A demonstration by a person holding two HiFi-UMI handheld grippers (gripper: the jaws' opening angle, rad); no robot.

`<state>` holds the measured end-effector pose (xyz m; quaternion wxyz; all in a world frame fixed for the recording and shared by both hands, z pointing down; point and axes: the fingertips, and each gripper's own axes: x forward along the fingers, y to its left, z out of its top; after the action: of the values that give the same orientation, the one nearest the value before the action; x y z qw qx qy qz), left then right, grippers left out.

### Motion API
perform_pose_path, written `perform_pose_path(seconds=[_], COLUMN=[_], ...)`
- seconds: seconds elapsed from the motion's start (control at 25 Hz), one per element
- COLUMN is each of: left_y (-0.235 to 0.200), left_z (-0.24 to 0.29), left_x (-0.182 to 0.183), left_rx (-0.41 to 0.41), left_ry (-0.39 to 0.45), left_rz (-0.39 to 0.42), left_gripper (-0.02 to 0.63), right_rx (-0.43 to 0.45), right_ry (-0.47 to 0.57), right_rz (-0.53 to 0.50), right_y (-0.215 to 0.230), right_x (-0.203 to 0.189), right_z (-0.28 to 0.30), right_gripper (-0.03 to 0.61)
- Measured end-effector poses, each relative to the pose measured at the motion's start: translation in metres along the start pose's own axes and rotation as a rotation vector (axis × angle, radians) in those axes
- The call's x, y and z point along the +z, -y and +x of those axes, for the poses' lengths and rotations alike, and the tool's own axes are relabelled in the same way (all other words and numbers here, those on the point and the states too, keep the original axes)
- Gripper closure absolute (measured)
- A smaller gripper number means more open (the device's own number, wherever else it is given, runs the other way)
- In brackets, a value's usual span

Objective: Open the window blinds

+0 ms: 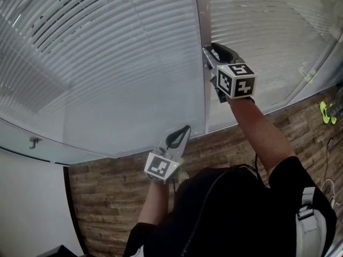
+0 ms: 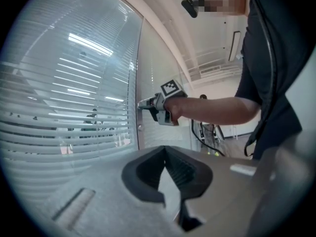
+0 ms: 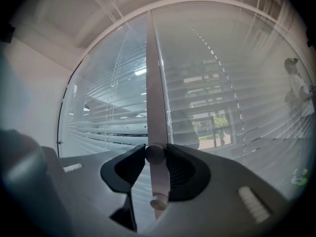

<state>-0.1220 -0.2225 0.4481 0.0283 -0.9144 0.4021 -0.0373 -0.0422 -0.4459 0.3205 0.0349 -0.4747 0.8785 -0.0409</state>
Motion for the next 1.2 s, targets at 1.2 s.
perform_pose_path(seconds=[1.2], left_y=[0.000], left_z=[0.005], left_x=[0.005], left_rx=[-0.007], left_ry=[-0.018], left_rz=[-0.001], left_gripper=[0.609], right_rx=[0.018], right_ry=[0.024], right_rz=[-0.260], right_y=[-0.009], right_x=[-0.006], right_z=[-0.011], right_gripper=[0.344])
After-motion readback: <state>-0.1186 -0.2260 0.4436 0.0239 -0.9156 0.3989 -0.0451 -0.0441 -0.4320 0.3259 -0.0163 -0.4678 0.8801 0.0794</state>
